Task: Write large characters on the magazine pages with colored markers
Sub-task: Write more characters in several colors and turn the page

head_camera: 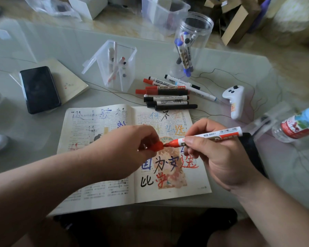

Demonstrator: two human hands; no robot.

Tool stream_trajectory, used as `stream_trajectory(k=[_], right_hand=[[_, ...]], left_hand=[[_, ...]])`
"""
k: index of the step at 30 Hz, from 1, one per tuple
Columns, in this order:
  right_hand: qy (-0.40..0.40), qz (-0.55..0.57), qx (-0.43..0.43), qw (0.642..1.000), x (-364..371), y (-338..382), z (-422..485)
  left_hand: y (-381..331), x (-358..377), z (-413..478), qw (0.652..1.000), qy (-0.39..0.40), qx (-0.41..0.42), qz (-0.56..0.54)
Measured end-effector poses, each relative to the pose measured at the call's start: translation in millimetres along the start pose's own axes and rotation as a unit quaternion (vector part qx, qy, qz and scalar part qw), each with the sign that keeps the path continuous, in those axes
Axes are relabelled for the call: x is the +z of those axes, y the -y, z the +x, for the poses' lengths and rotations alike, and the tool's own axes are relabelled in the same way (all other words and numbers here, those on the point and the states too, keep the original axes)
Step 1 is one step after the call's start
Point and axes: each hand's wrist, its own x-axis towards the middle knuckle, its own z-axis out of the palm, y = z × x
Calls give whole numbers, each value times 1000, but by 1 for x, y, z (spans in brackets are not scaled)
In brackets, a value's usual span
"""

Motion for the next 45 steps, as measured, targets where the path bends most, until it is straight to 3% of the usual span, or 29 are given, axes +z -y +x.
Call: stream_trajectory(k=[5,8,11,17,20,23,26,29,32,36,40,45], right_hand=[[28,-56,1,998,2,4,-1],[55,22,33,998,2,8,-1],[54,103,69,991,0,15,1],[50,67,47,995,-1,12,3],[66,68,36,995,-9,13,7],[53,87,8,995,-21,18,11],[27,-55,-43,997,-21,24,7],[-23,-176,-83,981,-9,19,1],[-25,-255,-126,959,1,13,-2],[0,-134,-34,990,9,17,-2],[-8,-52,37,998,8,21,4],[-76,53,45,995,10,30,21]], left_hand=[[0,0,-3,999,1,31,-42],[-1,-5,-2,990,11,36,-134],[-4,-11,-3,961,39,28,-273],[-5,1,0,862,88,-43,-498],[-3,0,3,829,115,-68,-542],[-1,-6,5,822,103,-78,-554],[0,-8,8,810,80,-106,-571],[4,-2,13,823,36,-148,-548],[3,5,18,835,-62,-151,-526],[-3,7,20,841,-178,-87,-504],[-5,1,15,838,-163,-36,-519],[-9,-19,19,916,-153,-3,-370]])
